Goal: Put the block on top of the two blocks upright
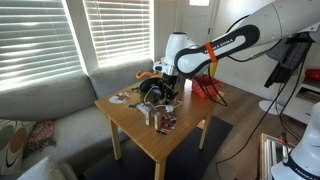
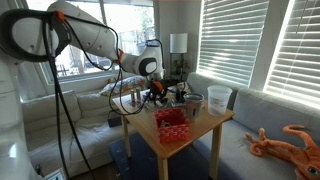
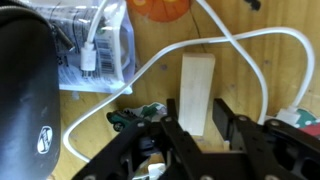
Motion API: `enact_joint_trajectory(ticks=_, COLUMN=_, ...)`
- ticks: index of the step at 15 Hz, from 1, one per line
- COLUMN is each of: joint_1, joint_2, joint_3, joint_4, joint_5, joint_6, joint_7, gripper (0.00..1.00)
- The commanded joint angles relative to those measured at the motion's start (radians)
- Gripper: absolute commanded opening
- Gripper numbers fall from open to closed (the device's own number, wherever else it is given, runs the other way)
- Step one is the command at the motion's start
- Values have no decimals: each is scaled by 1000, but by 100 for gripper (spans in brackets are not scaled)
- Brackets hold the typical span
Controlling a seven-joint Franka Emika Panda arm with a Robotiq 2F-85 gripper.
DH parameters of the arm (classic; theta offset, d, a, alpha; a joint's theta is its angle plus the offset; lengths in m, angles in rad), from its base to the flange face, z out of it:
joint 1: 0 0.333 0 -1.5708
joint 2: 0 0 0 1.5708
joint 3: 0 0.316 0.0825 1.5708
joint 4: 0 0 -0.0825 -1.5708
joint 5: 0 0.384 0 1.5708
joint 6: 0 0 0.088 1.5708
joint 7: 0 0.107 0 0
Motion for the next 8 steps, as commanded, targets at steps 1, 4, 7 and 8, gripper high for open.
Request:
enact_joint_trajectory(ticks=1, joint_1=-17, joint_2=11, joint_3=12, joint_4=31, joint_5=-21, joint_6=-46, joint_7=12, gripper=58)
enact_joint_trajectory(ticks=4, joint_1=-20, joint_2=11, joint_3=10, joint_4=32, joint_5=-26, joint_6=-45, joint_7=11, gripper=54)
enact_joint_trajectory(ticks=7, joint_1=-23, joint_2=9, joint_3=7, joint_4=29, joint_5=-45, joint_6=-42, joint_7=13, gripper=41)
enact_joint_trajectory(ticks=8, joint_1=-24, joint_2=9, joint_3=8, joint_4=29, joint_5=-46, joint_6=-42, joint_7=10, gripper=23)
